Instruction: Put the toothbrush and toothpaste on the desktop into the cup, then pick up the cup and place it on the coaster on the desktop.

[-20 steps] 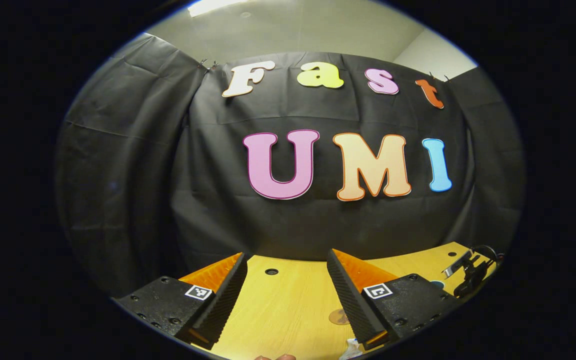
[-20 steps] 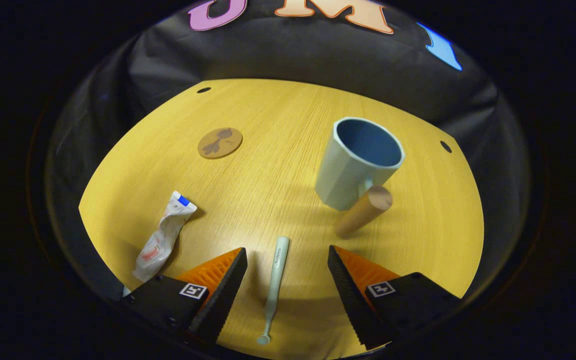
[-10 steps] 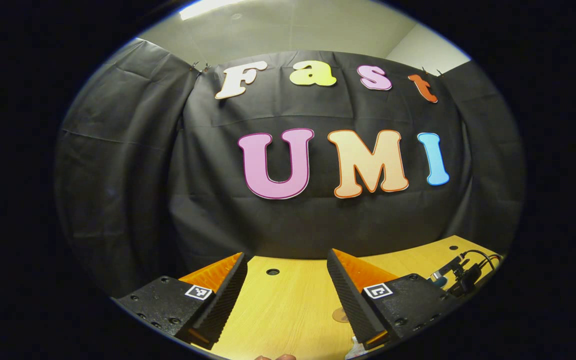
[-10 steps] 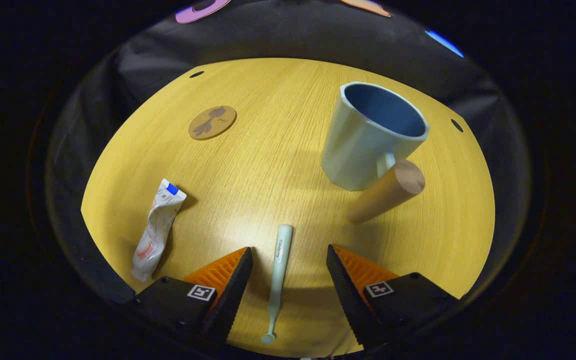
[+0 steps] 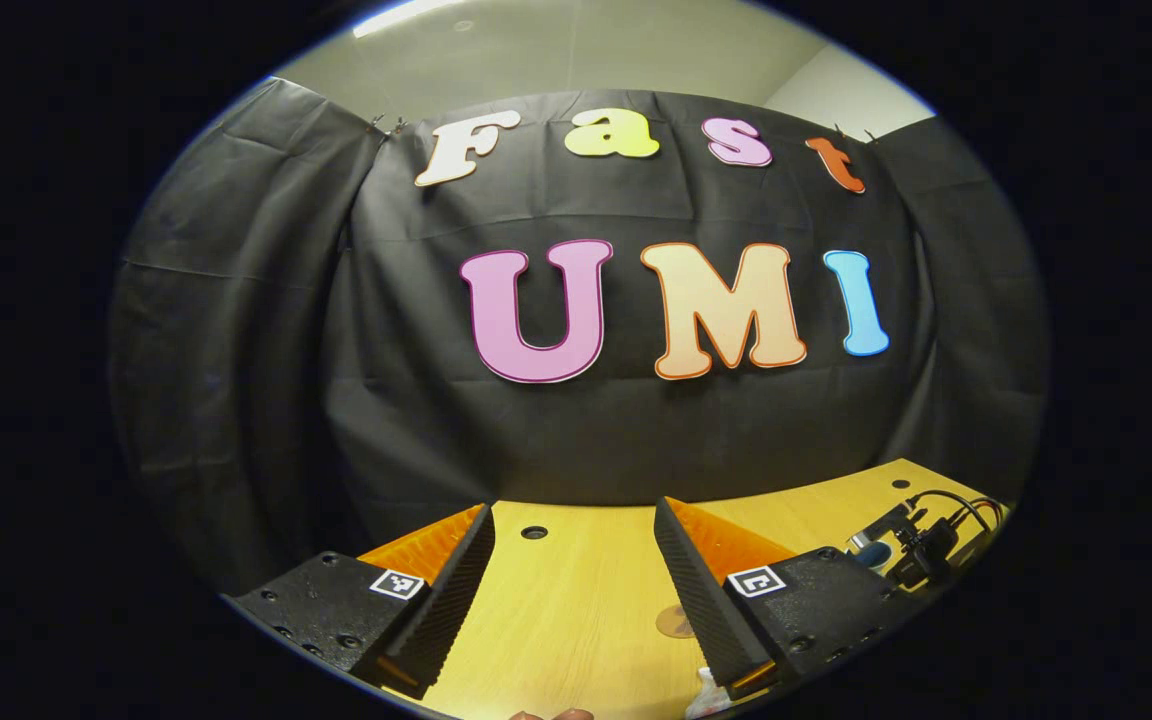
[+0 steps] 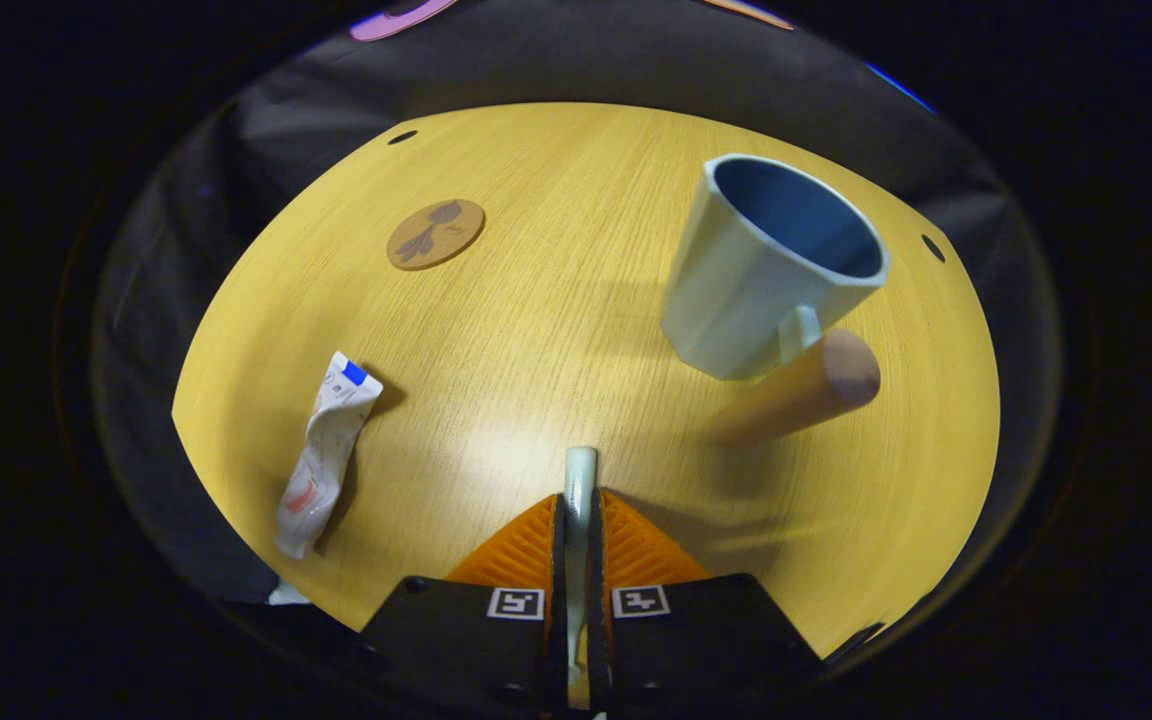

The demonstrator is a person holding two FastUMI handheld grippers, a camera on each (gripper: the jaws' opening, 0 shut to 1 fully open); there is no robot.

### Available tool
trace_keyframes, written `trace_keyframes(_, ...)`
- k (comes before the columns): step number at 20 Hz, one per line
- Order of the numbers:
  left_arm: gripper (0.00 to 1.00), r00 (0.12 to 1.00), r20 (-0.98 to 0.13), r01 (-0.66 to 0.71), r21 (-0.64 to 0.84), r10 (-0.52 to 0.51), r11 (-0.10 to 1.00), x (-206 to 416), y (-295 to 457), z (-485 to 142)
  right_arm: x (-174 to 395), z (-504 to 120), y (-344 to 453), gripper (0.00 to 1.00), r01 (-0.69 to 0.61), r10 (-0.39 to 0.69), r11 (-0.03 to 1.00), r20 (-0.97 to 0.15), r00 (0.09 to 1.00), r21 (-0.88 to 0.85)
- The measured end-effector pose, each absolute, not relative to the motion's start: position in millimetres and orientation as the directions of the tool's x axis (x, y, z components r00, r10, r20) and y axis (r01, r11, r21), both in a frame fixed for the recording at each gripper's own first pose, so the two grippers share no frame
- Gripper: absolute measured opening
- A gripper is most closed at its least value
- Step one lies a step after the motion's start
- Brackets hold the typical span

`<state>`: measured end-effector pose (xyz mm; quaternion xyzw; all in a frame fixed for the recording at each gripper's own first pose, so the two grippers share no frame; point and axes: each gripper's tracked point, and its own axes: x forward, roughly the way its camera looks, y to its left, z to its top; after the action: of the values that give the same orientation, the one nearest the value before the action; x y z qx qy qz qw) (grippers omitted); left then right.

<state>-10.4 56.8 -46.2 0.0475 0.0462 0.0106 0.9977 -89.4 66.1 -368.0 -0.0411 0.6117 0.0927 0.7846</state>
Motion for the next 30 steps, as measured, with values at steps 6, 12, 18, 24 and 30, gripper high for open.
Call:
trace_keyframes(6,0.94,0.979,-0.193,0.085,0.091,-0.066,0.992,-9.1,26.3,-86.3,-88.4,-366.8,66.4,0.05,-0.194,0.115,0.979,-0.959,0.259,0.065)
trace_keyframes(12,0.93,0.922,-0.355,0.194,0.079,-0.154,0.978,-19.3,-7.3,-151.5,-87.8,-365.8,66.2,0.05,-0.185,0.122,0.980,-0.952,0.281,0.072)
trace_keyframes(18,0.93,0.813,-0.546,0.274,0.051,-0.203,0.960,-41.3,-31.2,-226.5,-86.8,-365.4,66.5,0.05,-0.199,0.129,0.977,-0.948,0.291,0.072)
trace_keyframes(24,0.93,0.679,-0.700,0.348,0.042,-0.221,0.936,-69.7,-47.7,-284.3,-86.3,-365.0,66.9,0.05,-0.215,0.143,0.973,-0.944,0.299,0.079)
trace_keyframes(30,0.94,0.577,-0.796,0.362,0.048,-0.183,0.931,-89.6,-48.9,-328.3,-86.0,-364.5,67.0,0.05,-0.232,0.157,0.969,-0.938,0.309,0.085)
